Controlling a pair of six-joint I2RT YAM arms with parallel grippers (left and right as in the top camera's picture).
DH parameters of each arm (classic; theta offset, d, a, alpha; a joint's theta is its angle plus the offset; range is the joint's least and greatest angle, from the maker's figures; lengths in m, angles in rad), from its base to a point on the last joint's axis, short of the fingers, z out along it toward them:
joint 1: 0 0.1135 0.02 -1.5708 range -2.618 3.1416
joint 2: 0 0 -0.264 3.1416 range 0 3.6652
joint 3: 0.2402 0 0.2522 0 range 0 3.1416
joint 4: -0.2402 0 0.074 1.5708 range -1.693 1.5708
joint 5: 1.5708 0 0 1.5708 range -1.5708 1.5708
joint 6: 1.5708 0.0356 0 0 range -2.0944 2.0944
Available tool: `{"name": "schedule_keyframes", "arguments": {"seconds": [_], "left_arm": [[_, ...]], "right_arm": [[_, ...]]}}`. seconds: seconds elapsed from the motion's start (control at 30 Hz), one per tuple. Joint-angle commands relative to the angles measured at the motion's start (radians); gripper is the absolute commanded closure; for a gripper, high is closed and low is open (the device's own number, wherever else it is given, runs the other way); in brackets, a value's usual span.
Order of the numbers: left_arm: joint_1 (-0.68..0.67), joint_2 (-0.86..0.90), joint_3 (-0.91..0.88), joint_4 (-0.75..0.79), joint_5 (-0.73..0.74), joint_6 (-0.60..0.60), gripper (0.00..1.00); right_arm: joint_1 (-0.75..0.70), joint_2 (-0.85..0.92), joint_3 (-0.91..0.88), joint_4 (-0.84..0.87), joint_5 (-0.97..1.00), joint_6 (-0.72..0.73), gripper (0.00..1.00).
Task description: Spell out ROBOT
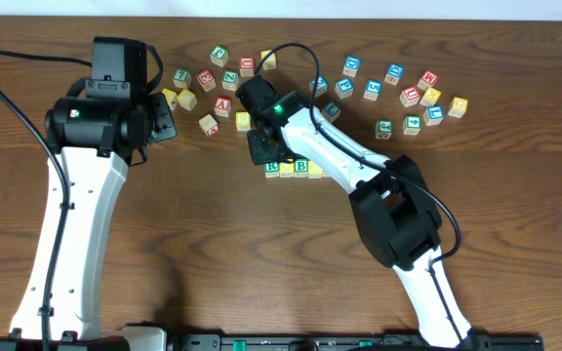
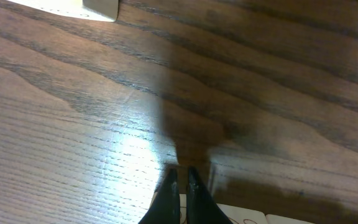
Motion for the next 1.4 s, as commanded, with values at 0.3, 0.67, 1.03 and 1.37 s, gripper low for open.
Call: {"name": "schedule_keyframes", "arguments": {"seconds": [0.3,0.67,1.03,1.37], "left_arm": [[0.000,0.003,0.021,-0.005,-0.006,-0.005,0.51],[0.000,0.003,0.021,-0.005,-0.006,-0.005,0.51],[0.000,0.003,0.021,-0.005,-0.006,-0.005,0.51],[0.000,0.003,0.021,-0.005,-0.006,-0.005,0.51]], "right_arm": [[0.007,0.009,0.000,0.023,0.042,0.018,0.99],[0.013,-0.031,0.026,0.074,-0.063,-0.104,0.99],[0.056,-0.031,0.022,0.048,-0.103,-0.106,0.99],[0.059,-0.031,0.019,0.024,-0.024,-0.045,0.99]]}}
